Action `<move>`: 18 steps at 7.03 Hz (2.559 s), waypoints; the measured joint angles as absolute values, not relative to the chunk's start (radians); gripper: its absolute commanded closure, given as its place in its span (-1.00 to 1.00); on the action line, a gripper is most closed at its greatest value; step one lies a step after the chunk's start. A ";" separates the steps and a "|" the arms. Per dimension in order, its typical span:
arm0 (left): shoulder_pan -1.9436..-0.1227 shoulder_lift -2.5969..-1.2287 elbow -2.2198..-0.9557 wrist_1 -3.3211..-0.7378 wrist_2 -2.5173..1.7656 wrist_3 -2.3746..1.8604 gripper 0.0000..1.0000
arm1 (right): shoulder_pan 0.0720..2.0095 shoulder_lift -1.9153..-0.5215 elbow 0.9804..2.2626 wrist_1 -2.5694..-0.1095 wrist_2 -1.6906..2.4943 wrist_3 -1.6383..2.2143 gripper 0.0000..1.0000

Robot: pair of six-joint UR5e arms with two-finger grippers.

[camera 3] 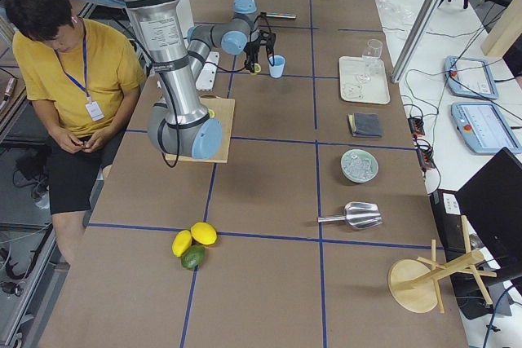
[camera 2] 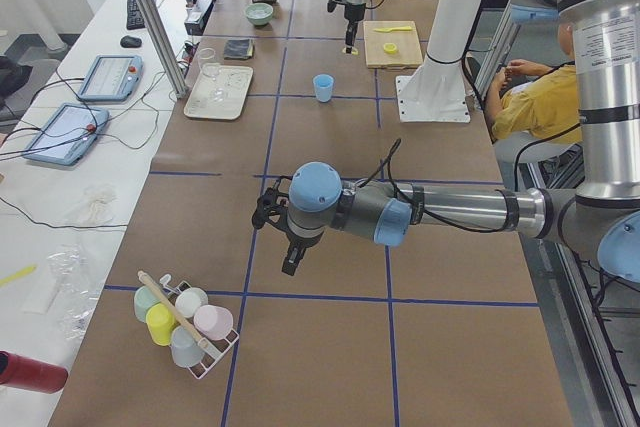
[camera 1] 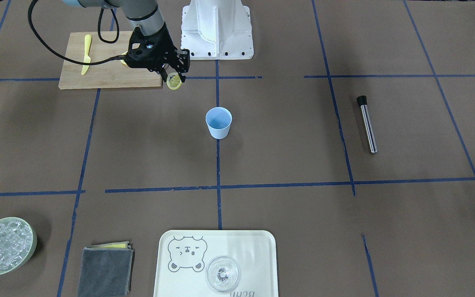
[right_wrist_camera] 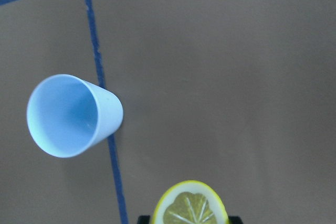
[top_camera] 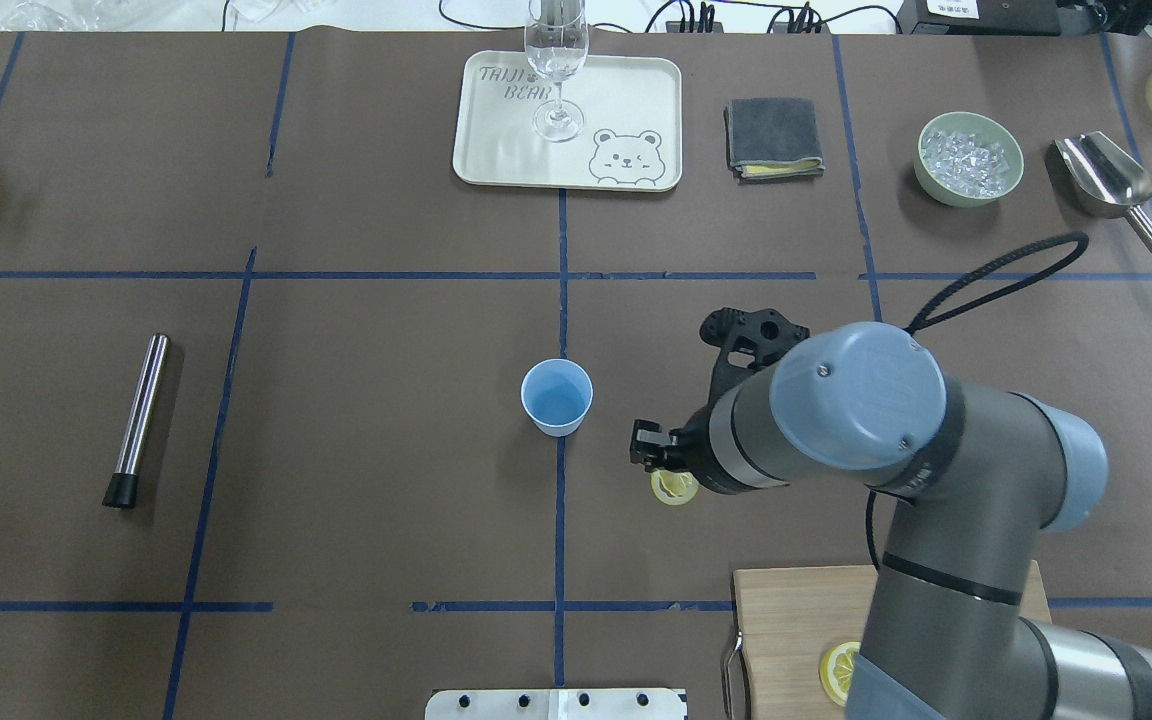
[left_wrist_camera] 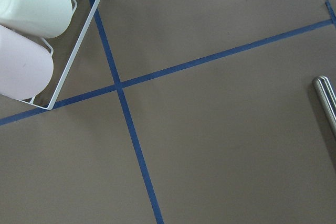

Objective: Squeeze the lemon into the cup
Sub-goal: 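Lift the lemon slice with the right gripper and carry it over the blue cup, then lower the lemon slice into the blue cup and open the right gripper, then withdraw the right gripper while the left gripper grasps the steel muddler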

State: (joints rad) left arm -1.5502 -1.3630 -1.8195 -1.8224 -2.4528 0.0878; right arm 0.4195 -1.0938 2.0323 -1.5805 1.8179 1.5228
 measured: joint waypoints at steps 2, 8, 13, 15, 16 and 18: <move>-1.551 -1.360 -1.822 -1.823 -2.453 0.089 -1.00 | 0.464 -0.950 1.911 -1.591 1.825 1.527 -0.17; -1.554 -1.352 -1.831 -1.824 -2.454 0.089 -1.00 | 0.478 -0.788 1.684 -1.560 1.823 1.537 -0.24; -1.555 -1.348 -1.837 -1.824 -2.454 0.087 -1.00 | 0.459 -0.798 1.658 -1.541 1.819 1.536 -0.61; -1.554 -1.348 -1.837 -1.823 -2.453 0.084 -1.00 | 0.459 -0.797 1.652 -1.539 1.819 1.534 -1.00; -1.552 -1.353 -1.836 -1.824 -2.454 0.052 -1.00 | 0.462 -0.798 1.657 -1.539 1.822 1.530 -1.00; -1.515 -1.383 -1.807 -1.928 -2.448 -0.132 -1.00 | 0.494 -0.853 1.736 -1.544 1.873 1.522 -1.00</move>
